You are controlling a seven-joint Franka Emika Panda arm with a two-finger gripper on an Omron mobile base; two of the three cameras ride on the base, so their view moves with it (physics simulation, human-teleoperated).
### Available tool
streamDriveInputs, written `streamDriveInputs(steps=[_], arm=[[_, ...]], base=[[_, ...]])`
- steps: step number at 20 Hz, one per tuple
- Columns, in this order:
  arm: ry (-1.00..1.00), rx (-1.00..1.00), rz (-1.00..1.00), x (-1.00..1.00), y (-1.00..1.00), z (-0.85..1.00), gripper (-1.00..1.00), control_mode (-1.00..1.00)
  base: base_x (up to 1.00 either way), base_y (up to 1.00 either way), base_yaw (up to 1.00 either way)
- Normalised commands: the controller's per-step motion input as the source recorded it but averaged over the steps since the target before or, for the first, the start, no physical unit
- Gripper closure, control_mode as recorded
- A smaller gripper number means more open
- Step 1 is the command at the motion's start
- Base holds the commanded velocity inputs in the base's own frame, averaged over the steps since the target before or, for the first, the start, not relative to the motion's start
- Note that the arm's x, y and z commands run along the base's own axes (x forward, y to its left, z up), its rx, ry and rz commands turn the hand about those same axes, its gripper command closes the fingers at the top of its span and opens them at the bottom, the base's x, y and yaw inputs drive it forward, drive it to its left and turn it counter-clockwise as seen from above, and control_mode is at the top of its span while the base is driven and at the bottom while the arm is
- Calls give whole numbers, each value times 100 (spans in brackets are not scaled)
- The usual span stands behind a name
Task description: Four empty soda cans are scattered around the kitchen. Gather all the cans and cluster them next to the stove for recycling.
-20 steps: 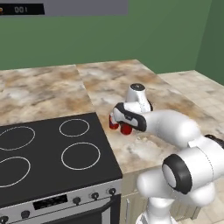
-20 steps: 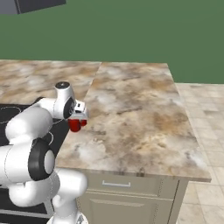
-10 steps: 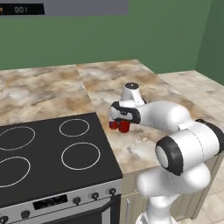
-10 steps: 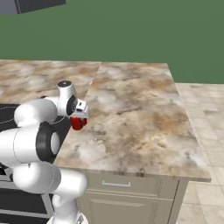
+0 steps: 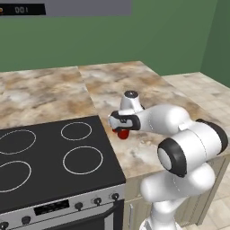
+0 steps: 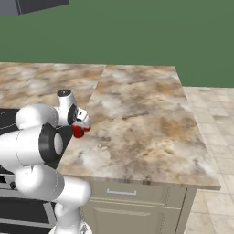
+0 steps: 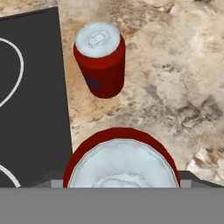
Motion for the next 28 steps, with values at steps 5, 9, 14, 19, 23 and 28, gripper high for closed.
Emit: streamDriveInputs(steps=[5,9,14,19,23,28], arm=[[-1,0,-1,10,-4,-15,100,-100],[-2,-1,0,15,0,-14,100,-100],[0,-2,0,26,0,-8,100,-100],[0,-2,0,17,0,-11,100,-100],[4,0,0,5,0,-12,100,-100],[3,0,0,0,0,-12,100,-100]], base=[[0,0,0],[0,0,0],[0,0,0],[0,0,0],[0,0,0],[0,0,0]])
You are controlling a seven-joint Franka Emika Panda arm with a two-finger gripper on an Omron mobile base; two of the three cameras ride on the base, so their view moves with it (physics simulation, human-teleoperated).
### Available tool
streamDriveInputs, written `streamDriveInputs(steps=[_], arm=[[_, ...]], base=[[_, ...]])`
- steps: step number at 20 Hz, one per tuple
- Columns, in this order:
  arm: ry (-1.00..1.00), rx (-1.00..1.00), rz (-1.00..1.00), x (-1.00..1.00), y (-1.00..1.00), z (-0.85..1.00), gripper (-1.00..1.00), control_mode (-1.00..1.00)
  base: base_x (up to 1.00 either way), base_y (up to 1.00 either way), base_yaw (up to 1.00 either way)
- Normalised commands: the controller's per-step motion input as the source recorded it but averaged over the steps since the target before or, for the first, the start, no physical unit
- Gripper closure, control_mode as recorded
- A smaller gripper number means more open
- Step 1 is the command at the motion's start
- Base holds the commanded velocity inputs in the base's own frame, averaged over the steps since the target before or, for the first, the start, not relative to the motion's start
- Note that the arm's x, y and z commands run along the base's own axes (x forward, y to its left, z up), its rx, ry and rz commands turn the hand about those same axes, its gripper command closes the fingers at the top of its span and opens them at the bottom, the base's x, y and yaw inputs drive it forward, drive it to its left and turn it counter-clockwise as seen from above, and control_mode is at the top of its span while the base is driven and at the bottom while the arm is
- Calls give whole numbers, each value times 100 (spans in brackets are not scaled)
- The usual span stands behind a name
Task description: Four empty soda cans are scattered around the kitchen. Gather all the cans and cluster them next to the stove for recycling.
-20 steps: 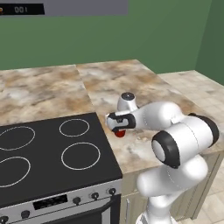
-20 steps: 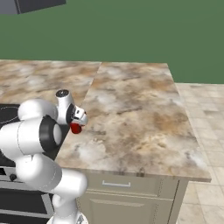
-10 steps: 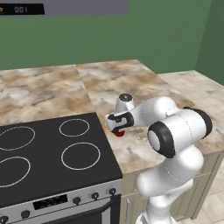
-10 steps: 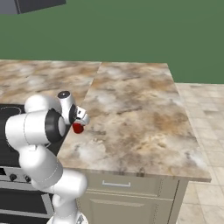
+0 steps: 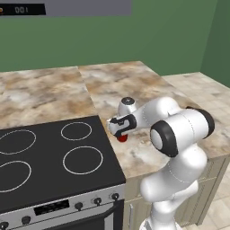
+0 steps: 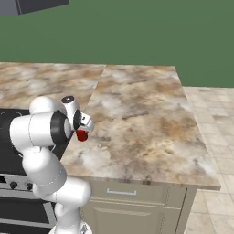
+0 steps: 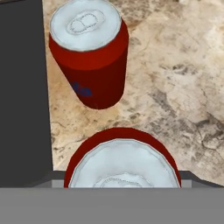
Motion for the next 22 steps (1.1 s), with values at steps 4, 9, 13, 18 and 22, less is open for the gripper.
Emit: streamDriveInputs(steps=[4,9,13,18,22], arm=[[0,0,0,0,0,-11,100,-100],[0,0,0,0,0,-12,-100,-100],[0,0,0,1,0,-3,-100,-100],[0,0,0,0,0,0,-100,-100],[4,0,-2,4,-3,16,-100,-100]], base=[[0,0,0],[0,0,0],[0,0,0],[0,0,0],[0,0,0]])
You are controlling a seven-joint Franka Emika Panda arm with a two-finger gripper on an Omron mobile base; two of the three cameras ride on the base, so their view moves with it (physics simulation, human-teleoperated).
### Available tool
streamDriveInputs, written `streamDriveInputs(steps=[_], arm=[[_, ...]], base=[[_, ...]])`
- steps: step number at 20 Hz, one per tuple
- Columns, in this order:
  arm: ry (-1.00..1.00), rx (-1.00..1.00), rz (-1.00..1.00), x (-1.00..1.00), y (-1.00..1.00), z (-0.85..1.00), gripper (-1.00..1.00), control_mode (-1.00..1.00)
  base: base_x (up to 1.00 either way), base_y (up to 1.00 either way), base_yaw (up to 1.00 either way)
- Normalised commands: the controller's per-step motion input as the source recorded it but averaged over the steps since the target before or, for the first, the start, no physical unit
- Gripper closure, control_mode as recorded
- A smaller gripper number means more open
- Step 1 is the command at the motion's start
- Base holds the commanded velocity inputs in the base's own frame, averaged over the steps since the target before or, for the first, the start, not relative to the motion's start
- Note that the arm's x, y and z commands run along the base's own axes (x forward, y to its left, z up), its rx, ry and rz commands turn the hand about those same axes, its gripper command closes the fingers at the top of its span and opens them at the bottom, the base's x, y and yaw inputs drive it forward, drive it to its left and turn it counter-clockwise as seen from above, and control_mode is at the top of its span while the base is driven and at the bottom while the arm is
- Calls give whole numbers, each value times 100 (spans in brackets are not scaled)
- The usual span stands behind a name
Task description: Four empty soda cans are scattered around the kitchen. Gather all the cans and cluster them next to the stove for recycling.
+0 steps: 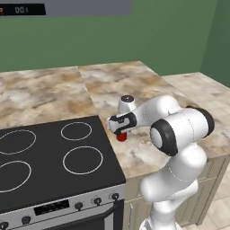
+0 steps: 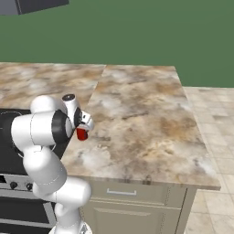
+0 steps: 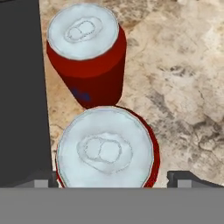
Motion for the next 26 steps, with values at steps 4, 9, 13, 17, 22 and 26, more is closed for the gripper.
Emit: streamDriveInputs(steps=[4,9,13,17,22,26], arm=[[6,0,-2,1,0,46,-100,-100],[9,0,-1,-14,-2,56,-100,-100],[14,0,-4,-34,0,43,-100,-100],[14,0,-2,-55,-7,31,-100,-100],[13,0,0,-65,-22,18,-100,-100],[5,0,2,-68,-28,-2,-100,-100]], base=[[0,0,0],[0,0,0],[0,0,0],[0,0,0],[0,0,0],[0,0,0]])
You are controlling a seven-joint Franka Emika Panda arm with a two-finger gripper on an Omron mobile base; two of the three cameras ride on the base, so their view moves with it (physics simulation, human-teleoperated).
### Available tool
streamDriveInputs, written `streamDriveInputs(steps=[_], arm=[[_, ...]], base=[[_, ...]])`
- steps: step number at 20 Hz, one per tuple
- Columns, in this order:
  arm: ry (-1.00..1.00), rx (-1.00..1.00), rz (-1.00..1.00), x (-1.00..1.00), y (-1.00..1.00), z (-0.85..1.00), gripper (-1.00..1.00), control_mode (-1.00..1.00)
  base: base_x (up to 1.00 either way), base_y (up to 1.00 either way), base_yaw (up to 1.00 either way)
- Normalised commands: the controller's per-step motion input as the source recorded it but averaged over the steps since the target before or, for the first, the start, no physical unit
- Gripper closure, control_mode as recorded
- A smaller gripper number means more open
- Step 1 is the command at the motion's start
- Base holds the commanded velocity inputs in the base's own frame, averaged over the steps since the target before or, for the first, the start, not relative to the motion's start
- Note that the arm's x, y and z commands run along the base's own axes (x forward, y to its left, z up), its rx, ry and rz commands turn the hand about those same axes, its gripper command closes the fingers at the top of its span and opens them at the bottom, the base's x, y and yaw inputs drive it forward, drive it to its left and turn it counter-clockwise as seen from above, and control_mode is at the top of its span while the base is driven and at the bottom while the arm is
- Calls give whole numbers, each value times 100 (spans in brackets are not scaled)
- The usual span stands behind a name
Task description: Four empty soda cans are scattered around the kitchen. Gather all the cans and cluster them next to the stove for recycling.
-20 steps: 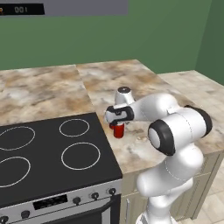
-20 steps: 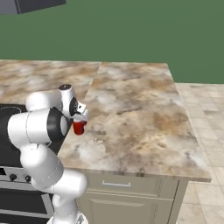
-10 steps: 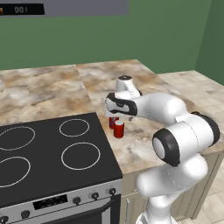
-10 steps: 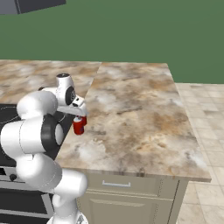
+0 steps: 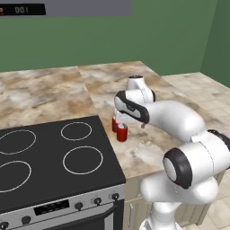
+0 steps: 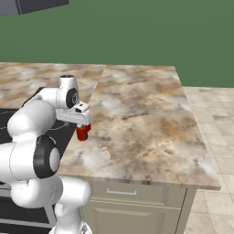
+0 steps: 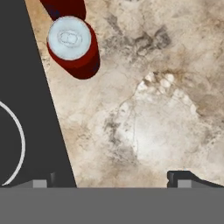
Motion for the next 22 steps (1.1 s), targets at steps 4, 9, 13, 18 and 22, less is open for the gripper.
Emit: streamDriveInputs(steps=[4,9,13,18,22], arm=[[0,0,5,-66,-27,-8,-100,-100],[-13,0,7,-38,-7,0,-100,-100],[-3,0,2,-6,0,0,-100,-100],[0,0,0,0,0,0,-100,-100],[0,0,0,-8,0,0,-100,-100]], base=[[0,0,0],[0,0,0],[0,0,0],[0,0,0],[0,0,0]])
